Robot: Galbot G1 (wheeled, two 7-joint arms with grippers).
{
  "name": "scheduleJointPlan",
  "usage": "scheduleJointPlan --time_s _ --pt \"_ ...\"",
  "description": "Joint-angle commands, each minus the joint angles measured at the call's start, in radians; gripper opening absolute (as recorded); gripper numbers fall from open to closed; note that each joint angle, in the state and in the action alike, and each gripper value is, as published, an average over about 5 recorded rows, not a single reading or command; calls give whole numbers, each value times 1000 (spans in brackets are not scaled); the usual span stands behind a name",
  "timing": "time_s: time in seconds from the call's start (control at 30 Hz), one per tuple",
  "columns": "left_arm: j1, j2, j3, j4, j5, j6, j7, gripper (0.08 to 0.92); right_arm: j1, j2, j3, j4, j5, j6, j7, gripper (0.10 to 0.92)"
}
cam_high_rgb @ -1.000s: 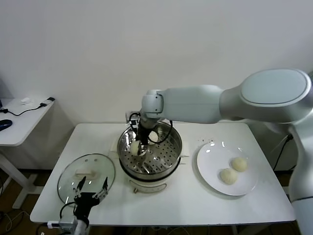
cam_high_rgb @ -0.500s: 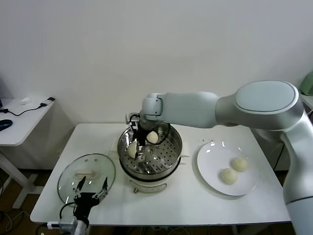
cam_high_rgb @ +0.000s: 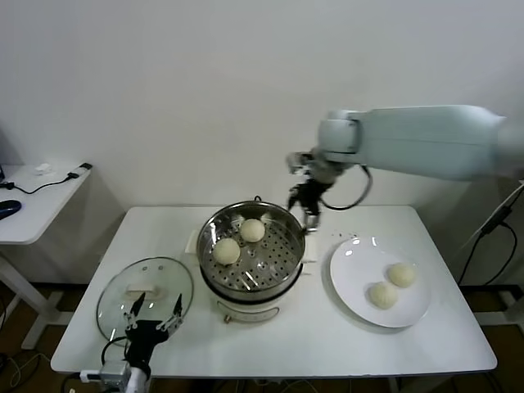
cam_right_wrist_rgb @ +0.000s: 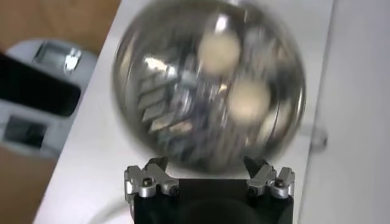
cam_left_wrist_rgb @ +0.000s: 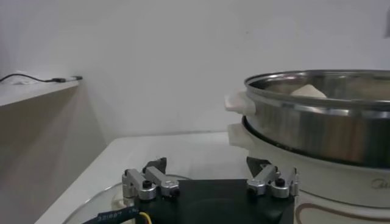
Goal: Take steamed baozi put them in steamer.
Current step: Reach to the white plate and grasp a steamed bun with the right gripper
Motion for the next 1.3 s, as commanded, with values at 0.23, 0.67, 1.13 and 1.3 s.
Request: scheduleJointPlan --time_s 0.23,0.67,1.13,1.3 --pt "7 -11 -1 -1 16 2 0 823 -271 -475 19 124 -372 -57 101 823" --pt "26 -27 -5 0 31 -5 -1 823 -656 -406 365 -46 -460 -118 181 823" --pt "26 -27 -7 -2 34 -5 0 823 -708 -335 419 -92 -449 -135 200 823" --pt "28 -27 -6 -4 34 -7 0 823 -685 -333 407 -84 -440 -137 191 766"
